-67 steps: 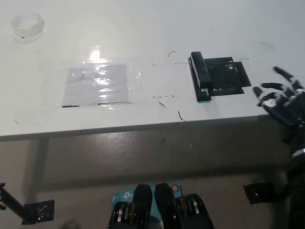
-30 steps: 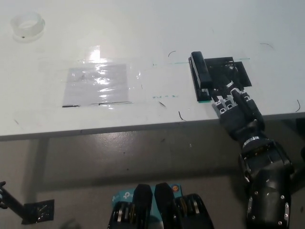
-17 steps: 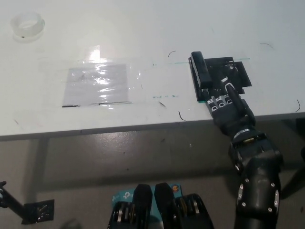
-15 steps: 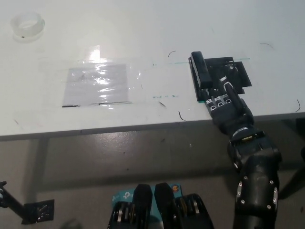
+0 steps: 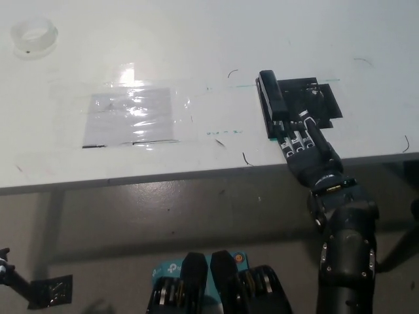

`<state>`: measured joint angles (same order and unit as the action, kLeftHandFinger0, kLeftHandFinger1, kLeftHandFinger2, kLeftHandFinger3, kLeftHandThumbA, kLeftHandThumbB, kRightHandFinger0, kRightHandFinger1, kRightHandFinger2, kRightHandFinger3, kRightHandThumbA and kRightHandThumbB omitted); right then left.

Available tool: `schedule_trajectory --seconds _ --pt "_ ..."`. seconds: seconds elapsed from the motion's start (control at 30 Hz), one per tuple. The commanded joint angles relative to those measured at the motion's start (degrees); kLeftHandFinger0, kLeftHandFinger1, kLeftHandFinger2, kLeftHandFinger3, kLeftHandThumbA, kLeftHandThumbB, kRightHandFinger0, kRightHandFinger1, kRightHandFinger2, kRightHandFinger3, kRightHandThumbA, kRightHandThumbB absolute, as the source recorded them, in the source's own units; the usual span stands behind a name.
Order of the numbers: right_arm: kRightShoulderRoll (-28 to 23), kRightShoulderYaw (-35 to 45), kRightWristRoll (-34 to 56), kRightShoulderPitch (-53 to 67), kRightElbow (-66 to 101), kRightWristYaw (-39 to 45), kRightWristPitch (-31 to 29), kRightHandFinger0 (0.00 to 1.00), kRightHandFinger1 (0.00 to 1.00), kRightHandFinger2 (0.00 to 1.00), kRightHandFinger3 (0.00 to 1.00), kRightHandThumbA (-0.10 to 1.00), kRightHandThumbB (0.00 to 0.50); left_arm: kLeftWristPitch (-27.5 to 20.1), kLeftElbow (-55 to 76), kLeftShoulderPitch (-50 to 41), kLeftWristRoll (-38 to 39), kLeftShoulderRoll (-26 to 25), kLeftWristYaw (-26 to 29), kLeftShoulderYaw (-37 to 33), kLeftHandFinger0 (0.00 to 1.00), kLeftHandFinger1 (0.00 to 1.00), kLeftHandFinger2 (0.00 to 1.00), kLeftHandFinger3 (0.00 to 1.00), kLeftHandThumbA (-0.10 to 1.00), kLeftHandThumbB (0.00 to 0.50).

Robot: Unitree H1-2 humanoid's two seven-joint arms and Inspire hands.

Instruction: A stapler is kept infront of the robot on the black mark on the desk and the robot uses its right hand to lift the top of the stapler to open it

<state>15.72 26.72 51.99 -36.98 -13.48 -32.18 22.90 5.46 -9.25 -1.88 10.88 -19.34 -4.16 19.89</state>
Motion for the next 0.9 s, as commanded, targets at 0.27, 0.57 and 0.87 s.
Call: schedule_trajectory --seconds 0.27,0.57,0.87 --pt "-0.3 0.42 0.31 -5.98 -1.04 1.7 -2.56 0.9 1.0 1.0 1.0 1.0 0.0 -1.1 1.29 0.62 0.92 -0.81 0.2 0.86 0.4 0.5 0.68 0.82 0.58 0.007" --pt "-0.46 0.32 -0.4 -8.43 -1.35 0.85 -2.56 0.89 0.97 1.0 1.0 0.95 0.001 -1.7 0.66 -0.08 0.96 -0.95 -0.53 0.57 0.41 0.51 0.68 0.82 0.59 0.0" --pt "-1.17 0.53 -0.68 -12.27 -4.12 1.13 -3.22 0.83 0.92 0.96 1.0 0.97 0.007 -1.42 0.85 -0.24 0.95 -0.76 -0.34 0.55 0.41 0.49 0.67 0.82 0.6 0.0"
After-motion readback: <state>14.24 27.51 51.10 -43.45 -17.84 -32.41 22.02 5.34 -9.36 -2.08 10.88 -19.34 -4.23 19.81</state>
